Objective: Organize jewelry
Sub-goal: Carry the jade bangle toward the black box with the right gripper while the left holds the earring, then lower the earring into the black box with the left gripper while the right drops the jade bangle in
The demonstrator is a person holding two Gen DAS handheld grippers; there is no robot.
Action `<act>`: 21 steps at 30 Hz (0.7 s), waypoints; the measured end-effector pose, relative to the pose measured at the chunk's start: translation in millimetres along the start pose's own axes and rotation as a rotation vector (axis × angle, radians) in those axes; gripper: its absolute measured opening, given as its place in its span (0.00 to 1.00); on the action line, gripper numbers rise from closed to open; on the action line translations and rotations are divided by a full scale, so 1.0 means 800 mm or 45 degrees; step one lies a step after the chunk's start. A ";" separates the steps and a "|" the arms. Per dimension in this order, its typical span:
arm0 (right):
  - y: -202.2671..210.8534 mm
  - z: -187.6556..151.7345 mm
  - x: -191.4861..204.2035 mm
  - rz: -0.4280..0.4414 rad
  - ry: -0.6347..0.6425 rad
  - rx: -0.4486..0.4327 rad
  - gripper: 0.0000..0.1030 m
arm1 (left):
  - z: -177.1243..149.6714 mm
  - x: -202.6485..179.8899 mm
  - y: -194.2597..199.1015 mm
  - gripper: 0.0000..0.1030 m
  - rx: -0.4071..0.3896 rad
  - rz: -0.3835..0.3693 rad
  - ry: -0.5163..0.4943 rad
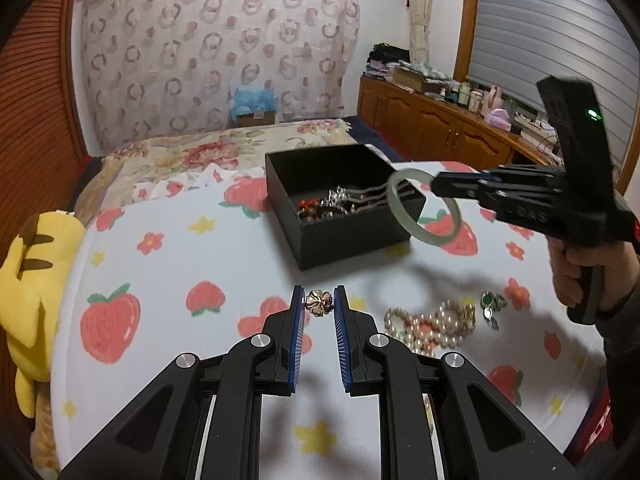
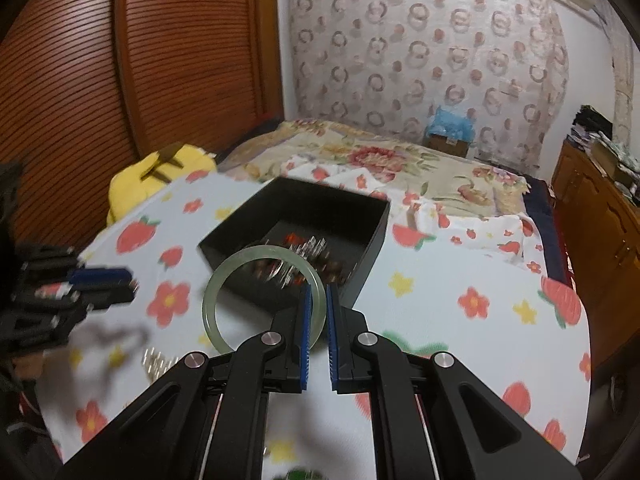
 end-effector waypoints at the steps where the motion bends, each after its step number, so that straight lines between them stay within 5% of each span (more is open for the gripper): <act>1: -0.003 0.006 -0.004 -0.006 -0.013 -0.002 0.08 | 0.003 0.000 0.000 0.13 -0.003 0.000 0.000; 11: -0.038 0.053 -0.029 -0.033 -0.101 0.010 0.09 | 0.046 0.003 -0.001 0.13 -0.043 0.032 -0.010; 21: -0.048 0.050 -0.029 0.021 -0.135 0.035 0.11 | 0.084 -0.001 -0.023 0.13 -0.047 0.038 -0.040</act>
Point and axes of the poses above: each gripper's, at about its wrist camera, not at the fingertips, and y roughly against the way its jaws point, x to its left, z to its top, the point moved 8 cm from there along -y, roughly the way its jaws point, and after that the axes turned 5 degrees about x, right-handed, at the moved point
